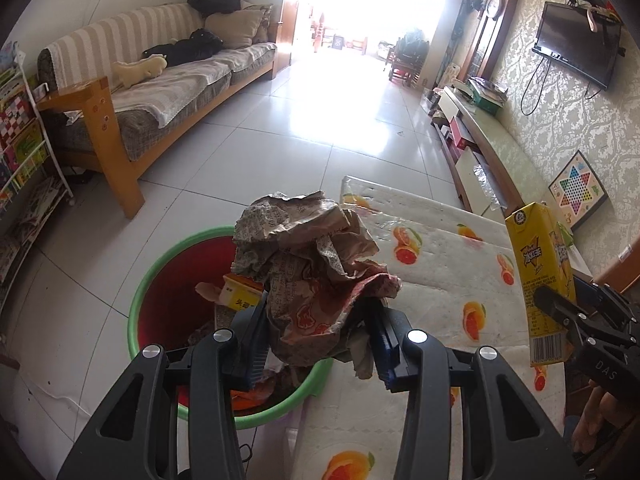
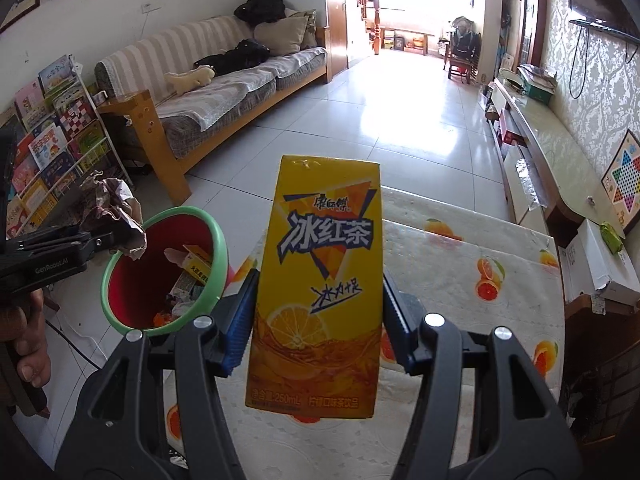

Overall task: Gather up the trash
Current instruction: 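Carry the crumpled paper and iced tea carton over the red bin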

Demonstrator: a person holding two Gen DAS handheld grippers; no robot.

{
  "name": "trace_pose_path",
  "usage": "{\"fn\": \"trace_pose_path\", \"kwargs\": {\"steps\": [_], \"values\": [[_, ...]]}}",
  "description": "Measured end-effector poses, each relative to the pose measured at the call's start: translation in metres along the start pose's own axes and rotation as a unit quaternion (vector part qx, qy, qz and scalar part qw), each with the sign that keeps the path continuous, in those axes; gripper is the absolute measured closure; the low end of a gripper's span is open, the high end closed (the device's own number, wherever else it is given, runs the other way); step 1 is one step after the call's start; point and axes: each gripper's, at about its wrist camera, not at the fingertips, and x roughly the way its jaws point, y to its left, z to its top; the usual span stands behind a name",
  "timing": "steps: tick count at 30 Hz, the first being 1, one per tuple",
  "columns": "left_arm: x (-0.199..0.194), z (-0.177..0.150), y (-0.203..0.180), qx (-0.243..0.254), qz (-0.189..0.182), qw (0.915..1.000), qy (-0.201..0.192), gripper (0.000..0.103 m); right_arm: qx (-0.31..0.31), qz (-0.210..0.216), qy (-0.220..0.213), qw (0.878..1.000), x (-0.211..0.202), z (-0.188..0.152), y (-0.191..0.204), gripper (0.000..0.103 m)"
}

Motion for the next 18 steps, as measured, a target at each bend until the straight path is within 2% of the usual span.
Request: {"fn": "trace_pose_path", "kwargs": {"steps": [13,16,18], "values": [[0.018,0.003,0.077,-0.047,0.024,0.9984,0.018,0.061,-0.056,0.029,0.011,0.998,0.026,0.014,0.078,0.047],[0.026,0.001,0.087,-0.053,0.030,0.9975,0.036,0.056,-0.053,0.037,0.017,0.998,0.035,0.018,0.085,0.047],[0.027,0.000,0.093,-0.064,0.033,0.9966,0.039,0.045,-0.057,0.040,0.018,0.997,0.039,0.020,0.092,0.047]]}}
